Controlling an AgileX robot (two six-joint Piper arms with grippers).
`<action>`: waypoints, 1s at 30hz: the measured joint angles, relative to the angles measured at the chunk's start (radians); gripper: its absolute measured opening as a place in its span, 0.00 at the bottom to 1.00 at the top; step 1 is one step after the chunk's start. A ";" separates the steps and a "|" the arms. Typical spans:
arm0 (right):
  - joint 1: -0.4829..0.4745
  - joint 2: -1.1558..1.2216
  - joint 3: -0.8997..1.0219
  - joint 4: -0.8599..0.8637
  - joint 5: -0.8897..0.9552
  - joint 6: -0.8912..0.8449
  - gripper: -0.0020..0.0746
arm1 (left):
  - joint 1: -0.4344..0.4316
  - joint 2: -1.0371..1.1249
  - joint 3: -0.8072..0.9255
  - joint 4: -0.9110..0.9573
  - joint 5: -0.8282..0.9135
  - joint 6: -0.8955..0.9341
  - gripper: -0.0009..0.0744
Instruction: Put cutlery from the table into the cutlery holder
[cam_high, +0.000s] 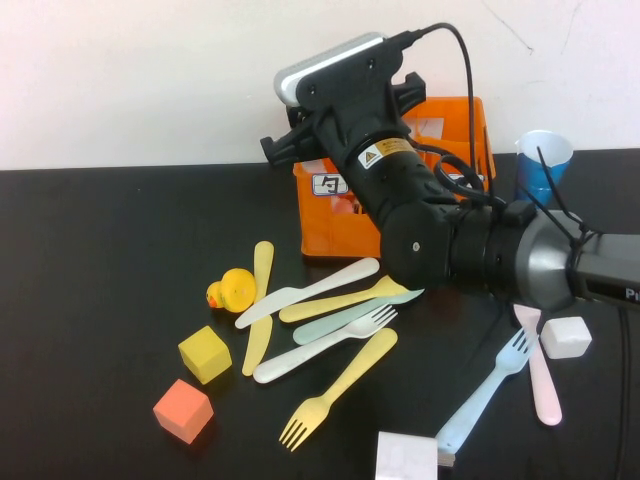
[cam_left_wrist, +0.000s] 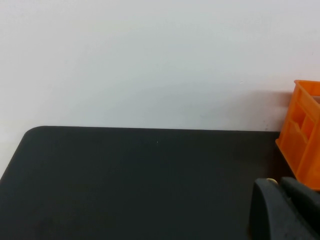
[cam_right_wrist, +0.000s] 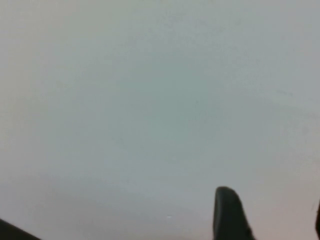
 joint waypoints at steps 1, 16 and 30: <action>0.000 0.000 0.000 0.000 -0.004 -0.015 0.49 | 0.000 0.000 0.000 0.000 0.000 0.000 0.01; 0.015 -0.347 0.000 0.013 0.460 -0.234 0.06 | 0.000 0.000 0.000 0.000 -0.041 0.000 0.01; 0.019 -0.723 0.000 -0.426 1.540 -0.025 0.03 | 0.000 0.000 0.000 -0.013 -0.122 0.000 0.01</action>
